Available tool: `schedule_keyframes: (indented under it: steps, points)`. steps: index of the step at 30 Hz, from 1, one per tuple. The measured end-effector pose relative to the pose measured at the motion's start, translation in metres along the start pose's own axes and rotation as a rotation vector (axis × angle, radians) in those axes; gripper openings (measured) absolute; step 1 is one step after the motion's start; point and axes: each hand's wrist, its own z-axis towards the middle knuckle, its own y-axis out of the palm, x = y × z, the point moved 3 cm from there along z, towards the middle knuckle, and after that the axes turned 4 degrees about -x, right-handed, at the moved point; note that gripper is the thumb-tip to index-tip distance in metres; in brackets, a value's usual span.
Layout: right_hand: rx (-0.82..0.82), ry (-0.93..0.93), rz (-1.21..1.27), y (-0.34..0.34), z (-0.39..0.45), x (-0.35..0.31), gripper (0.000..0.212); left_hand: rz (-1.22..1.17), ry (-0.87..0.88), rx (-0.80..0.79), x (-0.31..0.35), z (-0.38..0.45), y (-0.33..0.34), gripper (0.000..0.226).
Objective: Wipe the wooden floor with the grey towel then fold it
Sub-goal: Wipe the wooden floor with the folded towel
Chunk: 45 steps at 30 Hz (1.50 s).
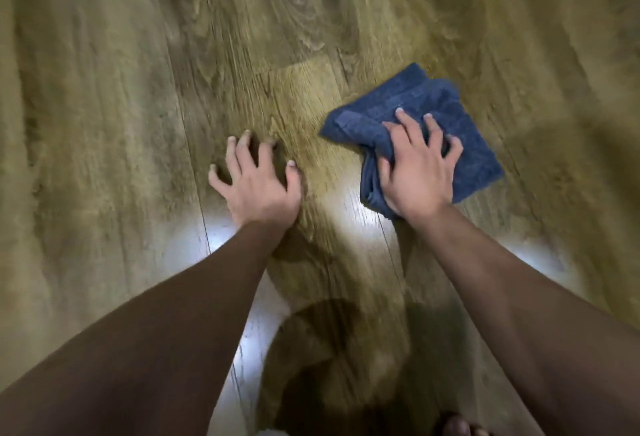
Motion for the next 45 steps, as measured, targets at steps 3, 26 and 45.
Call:
schedule_keyframes:
  steps: [3, 26, 45]
  points:
    - [-0.007, 0.032, 0.001, -0.003, 0.040, -0.005, 0.049, -0.004, -0.011, -0.058, 0.000, 0.000, 0.000, 0.044]
    - [0.021, 0.021, 0.026, -0.013, 0.190, -0.059, 0.045, 0.045, 0.009, -0.082, -0.005, 0.001, 0.010, 0.052]
    - [-0.193, 0.017, 0.042, 0.007, -0.034, -0.094, 0.060, -0.078, -0.028, -0.270, -0.002, 0.008, -0.013, 0.037]
